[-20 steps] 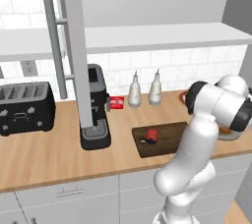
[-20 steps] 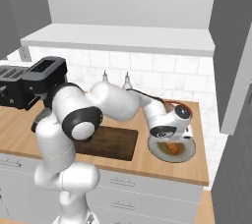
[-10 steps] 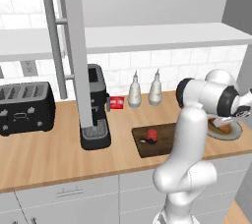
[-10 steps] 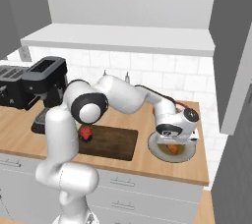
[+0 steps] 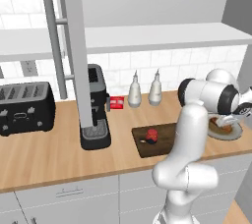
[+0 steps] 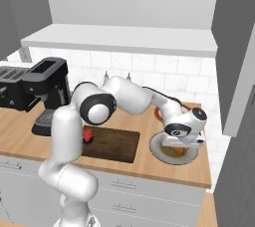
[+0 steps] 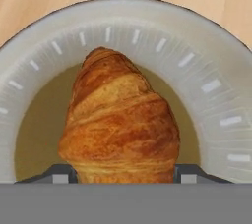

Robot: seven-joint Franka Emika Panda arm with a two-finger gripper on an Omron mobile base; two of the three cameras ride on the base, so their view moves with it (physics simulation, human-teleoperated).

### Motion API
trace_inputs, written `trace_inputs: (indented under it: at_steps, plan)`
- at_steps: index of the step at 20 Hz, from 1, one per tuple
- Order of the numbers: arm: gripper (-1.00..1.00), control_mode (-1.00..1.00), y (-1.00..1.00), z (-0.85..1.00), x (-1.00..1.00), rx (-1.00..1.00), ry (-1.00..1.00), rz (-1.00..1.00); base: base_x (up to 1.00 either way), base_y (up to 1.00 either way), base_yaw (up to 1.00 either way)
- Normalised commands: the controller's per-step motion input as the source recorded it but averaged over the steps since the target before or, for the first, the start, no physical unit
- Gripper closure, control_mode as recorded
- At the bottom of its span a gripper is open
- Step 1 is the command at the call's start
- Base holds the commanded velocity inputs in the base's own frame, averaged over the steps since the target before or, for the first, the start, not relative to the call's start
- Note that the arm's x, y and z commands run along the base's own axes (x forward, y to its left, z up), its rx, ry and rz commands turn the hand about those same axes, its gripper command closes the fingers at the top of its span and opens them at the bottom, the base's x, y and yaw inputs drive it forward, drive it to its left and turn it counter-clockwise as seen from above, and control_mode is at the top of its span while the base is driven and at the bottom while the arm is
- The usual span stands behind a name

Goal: From the different types of pastries on the counter, select a croissant and place it on the cutting board. Then retrieve a jar of jam from the cabinet and place it alongside the croissant on the cutting board.

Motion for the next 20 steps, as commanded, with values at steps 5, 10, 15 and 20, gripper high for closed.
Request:
trace_inputs:
  at_steps: [5,10,15,20]
  plan:
    - [1.0,-1.0,0.1,0.97,-0.24,0.1,0.0,0.0,0.0,0.0,0.0]
    - [1.0,-1.0,0.56,0.61,-0.41,0.01,0.0,-0.04,0.0,0.0,0.0]
    - [1.0,-1.0,1.0,-0.07,-0.53,-0.07,0.0,-0.13,0.0,0.0,0.0]
    - [1.0,-1.0,1.0,-0.15,-0.5,-0.12,0.0,-0.19,0.0,0.0,0.0]
